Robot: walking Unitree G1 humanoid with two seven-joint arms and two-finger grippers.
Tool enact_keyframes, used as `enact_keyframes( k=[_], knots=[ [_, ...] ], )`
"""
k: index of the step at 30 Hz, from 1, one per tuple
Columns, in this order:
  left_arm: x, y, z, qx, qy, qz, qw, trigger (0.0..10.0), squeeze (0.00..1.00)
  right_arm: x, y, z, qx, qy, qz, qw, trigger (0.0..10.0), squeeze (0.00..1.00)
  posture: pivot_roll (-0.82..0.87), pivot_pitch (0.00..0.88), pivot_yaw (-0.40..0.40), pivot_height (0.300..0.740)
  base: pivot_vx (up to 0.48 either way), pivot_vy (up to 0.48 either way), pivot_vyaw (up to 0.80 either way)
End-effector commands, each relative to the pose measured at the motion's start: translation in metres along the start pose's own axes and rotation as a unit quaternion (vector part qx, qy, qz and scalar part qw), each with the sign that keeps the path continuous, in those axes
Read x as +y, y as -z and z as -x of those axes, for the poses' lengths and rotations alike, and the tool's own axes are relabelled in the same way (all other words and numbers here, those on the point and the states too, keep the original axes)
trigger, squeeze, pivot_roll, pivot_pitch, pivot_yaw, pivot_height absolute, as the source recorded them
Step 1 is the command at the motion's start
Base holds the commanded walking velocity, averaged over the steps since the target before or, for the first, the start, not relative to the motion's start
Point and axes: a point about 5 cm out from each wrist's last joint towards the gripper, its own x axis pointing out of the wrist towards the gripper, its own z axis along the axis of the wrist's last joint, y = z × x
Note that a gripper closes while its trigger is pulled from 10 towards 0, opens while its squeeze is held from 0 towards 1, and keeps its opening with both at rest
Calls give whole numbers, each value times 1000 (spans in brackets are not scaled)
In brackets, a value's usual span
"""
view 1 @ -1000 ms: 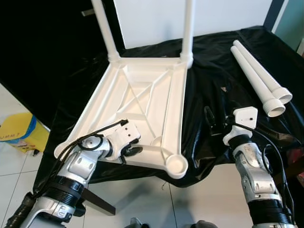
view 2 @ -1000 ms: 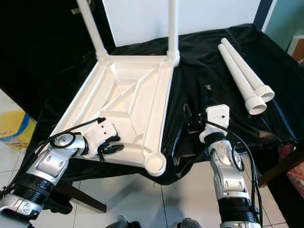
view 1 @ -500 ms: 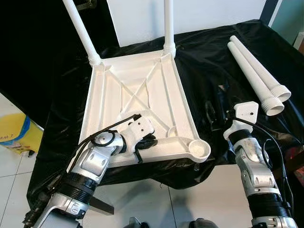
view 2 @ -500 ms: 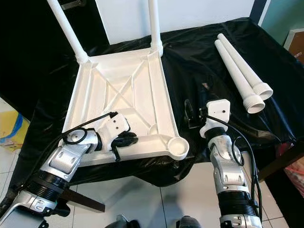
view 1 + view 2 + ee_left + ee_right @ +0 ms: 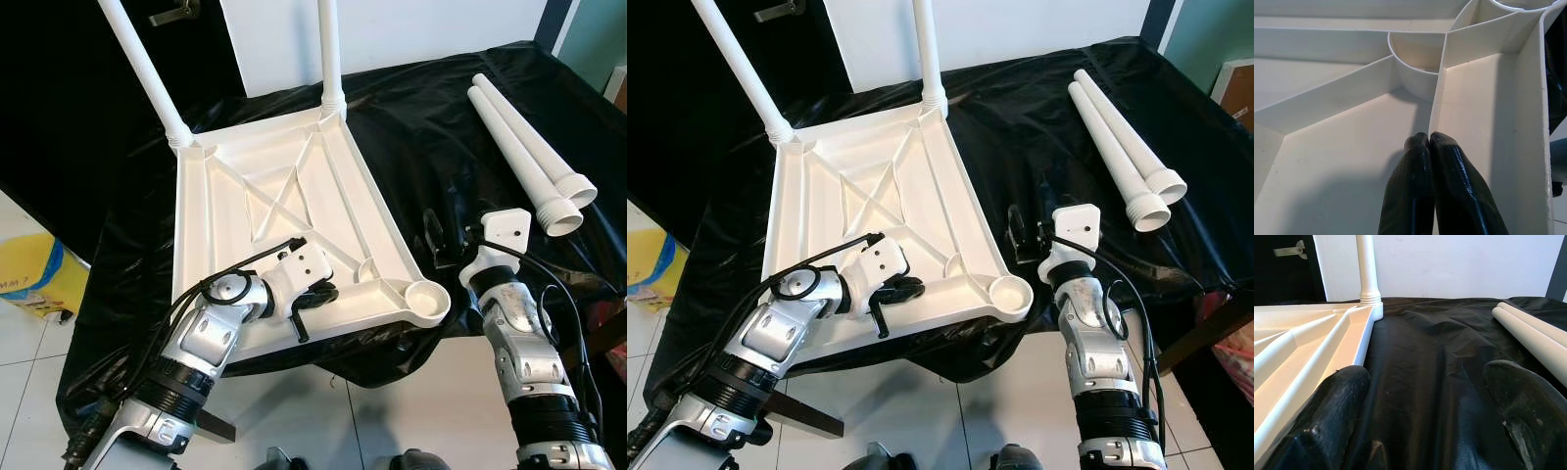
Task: Building children table
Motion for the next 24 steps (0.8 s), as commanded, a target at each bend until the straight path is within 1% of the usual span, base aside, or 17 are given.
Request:
enact_keyframes(
  k=[1, 3, 4, 6, 7, 8, 9, 10, 11, 12, 13, 15, 17, 20, 24],
  knots=[
    [15, 7, 6, 16, -98, 12, 995, 10000, 0, 1, 0, -2, -4, 1, -2, 1000, 10000, 0, -91, 57, 99, 740, 0, 0, 0],
    [18, 4, 7, 10, -107, 11, 994, 10000, 0, 2, 0, -2, -6, 4, -3, 1000, 10000, 0, -73, 53, 107, 740, 0, 0, 0],
    [22, -6, 9, -21, -119, 14, 993, 10000, 1000, 3, 0, -3, -6, 10, -4, 1000, 10000, 0, -40, 47, 97, 740, 0, 0, 0],
    [28, -22, 12, -67, -139, 19, 988, 10000, 1000, 4, 2, -5, -5, 17, -7, 1000, 10000, 0, -32, 43, 88, 740, 0, 0, 0],
    [28, -22, 12, -67, -139, 19, 988, 10000, 1000, 4, 2, -5, -5, 17, -7, 1000, 10000, 0, -32, 43, 88, 740, 0, 0, 0],
    [30, -27, 14, -82, -151, 18, 985, 10000, 1000, 4, 2, -7, -4, 18, -7, 1000, 10000, 0, -26, 42, 81, 740, 0, 0, 0],
    [30, -27, 14, -82, -151, 18, 985, 10000, 1000, 4, 2, -7, -4, 18, -7, 1000, 10000, 0, -26, 42, 81, 740, 0, 0, 0],
    [30, -33, 16, -102, -156, 15, 982, 10000, 180, 4, 1, -9, -4, 21, -5, 1000, 10000, 0, -23, 41, 76, 740, 0, 0, 0],
    [30, -38, 17, -117, -159, 12, 980, 10000, 0, 4, 1, -11, -3, 23, -2, 1000, 10000, 0, -21, 41, 75, 740, 0, 0, 0],
    [30, -43, 20, -138, -160, 14, 977, 10000, 0, 3, 0, -13, -3, 26, -2, 1000, 10000, 0, -15, 39, 69, 740, 0, 0, 0],
    [30, -43, 20, -138, -160, 14, 977, 10000, 0, 3, 0, -13, -3, 26, -2, 1000, 10000, 0, -15, 39, 69, 740, 0, 0, 0],
    [28, -50, 23, -157, -153, 13, 976, 10000, 0, 2, -1, -16, -4, 28, -2, 1000, 10000, 0, -14, 39, 64, 740, 0, 0, 0],
    [26, -51, 24, -160, -146, 9, 976, 10000, 0, 2, -1, -16, -3, 28, -2, 1000, 10000, 0, -13, 39, 61, 740, 0, 0, 0],
    [22, -53, 25, -173, -132, 16, 976, 10000, 0, 1, 0, -18, 0, 30, 0, 1000, 10000, 0, -11, 40, 53, 740, 0, 0, 0],
    [22, -60, 27, -201, -137, 25, 970, 10000, 0, -2, 3, -18, 14, 39, 2, 999, 10000, 0, -11, 48, 43, 740, 0, 0, 0]
  ],
)
